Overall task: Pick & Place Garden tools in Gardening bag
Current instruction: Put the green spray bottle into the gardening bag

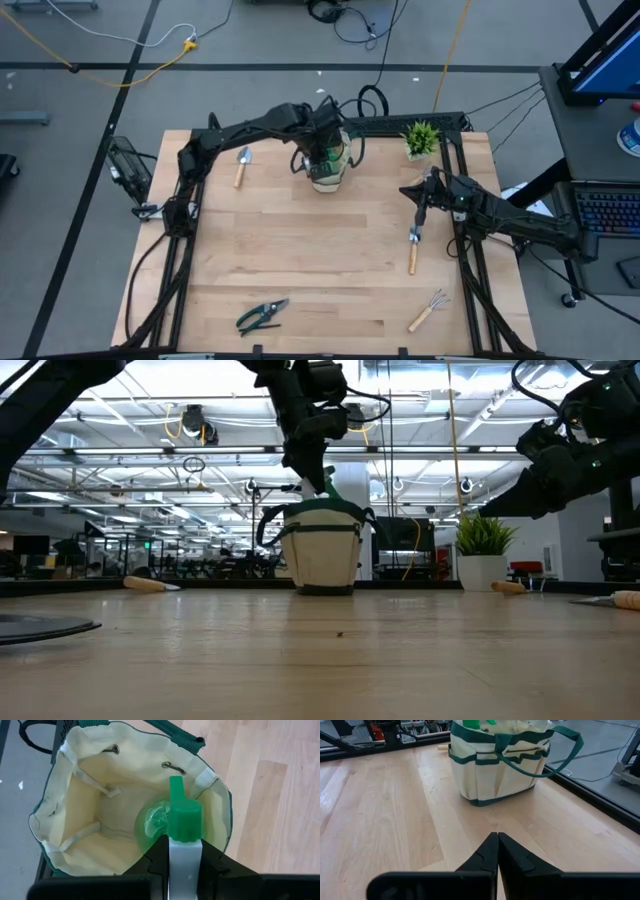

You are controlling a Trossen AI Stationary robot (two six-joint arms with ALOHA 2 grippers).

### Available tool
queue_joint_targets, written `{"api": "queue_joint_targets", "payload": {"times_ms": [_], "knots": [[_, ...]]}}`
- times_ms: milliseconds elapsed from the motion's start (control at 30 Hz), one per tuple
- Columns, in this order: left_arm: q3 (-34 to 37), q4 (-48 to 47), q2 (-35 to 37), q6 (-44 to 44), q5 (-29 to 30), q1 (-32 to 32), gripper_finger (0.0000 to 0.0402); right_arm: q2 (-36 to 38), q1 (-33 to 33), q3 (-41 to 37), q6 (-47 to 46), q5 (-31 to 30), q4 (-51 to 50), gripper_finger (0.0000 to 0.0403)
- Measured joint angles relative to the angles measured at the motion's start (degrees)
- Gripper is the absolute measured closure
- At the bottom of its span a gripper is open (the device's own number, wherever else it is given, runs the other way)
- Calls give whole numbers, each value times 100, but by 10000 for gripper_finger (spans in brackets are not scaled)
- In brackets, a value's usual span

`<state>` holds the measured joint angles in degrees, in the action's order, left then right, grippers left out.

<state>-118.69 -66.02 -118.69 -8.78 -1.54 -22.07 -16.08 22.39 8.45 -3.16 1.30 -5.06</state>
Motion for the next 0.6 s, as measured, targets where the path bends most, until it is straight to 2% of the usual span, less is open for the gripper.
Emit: {"api": "queue_joint_targets", "payload": {"times_ms": [600], "knots": [[0, 2, -328, -9, -216, -75, 348, -13, 0, 0, -2, 0, 4, 403]]}}
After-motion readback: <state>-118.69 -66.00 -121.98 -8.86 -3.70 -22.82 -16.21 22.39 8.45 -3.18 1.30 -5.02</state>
